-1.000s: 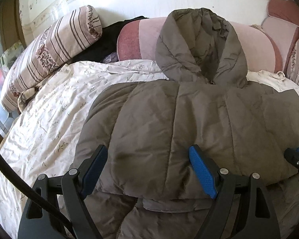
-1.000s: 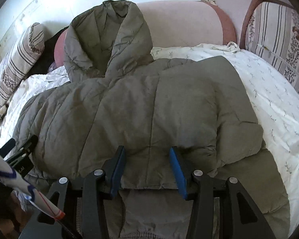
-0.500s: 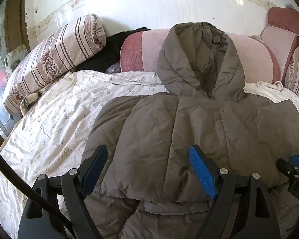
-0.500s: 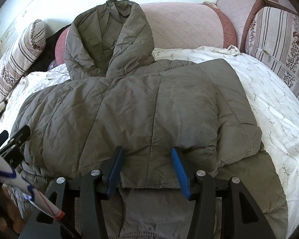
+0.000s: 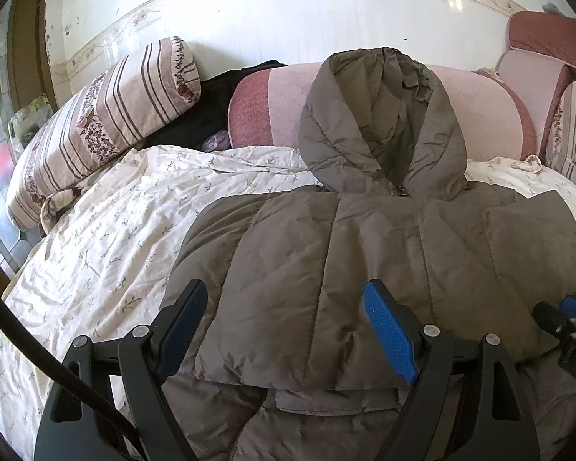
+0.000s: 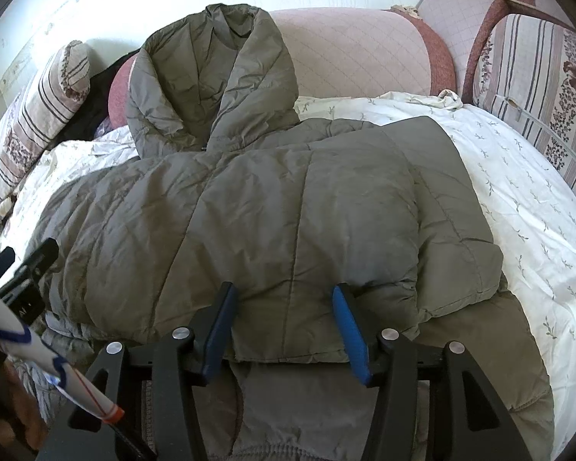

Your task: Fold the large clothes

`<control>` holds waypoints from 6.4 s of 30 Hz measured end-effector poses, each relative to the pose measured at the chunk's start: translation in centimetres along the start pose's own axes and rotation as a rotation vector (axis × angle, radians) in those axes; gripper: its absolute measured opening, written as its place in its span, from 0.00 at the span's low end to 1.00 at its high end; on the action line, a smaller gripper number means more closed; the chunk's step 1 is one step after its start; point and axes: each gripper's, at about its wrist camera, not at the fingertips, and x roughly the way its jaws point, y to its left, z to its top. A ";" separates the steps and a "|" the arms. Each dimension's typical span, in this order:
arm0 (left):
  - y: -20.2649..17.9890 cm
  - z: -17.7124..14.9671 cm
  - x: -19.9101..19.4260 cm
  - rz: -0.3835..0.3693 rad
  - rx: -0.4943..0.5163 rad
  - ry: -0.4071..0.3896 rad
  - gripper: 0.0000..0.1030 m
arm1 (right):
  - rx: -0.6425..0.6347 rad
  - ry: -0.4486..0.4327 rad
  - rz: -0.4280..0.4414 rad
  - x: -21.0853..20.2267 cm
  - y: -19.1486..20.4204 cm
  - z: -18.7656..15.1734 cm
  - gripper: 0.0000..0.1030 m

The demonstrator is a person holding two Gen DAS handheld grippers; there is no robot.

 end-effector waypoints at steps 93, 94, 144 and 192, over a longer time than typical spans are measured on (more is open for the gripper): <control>-1.0 -0.3 4.6 -0.109 0.005 0.161 0.81 | -0.125 -0.329 0.089 -12.4 1.3 5.5 0.25; -1.0 -0.4 4.6 -0.109 0.005 0.160 0.81 | -0.138 -0.321 0.083 -11.6 2.0 5.8 0.26; -3.5 -1.1 3.2 -0.135 0.067 0.119 0.86 | 0.038 -0.069 0.132 0.2 -2.1 5.6 0.26; -4.0 -1.2 3.1 -0.119 0.072 0.110 0.86 | 0.024 -0.044 0.085 0.3 -1.4 4.9 0.28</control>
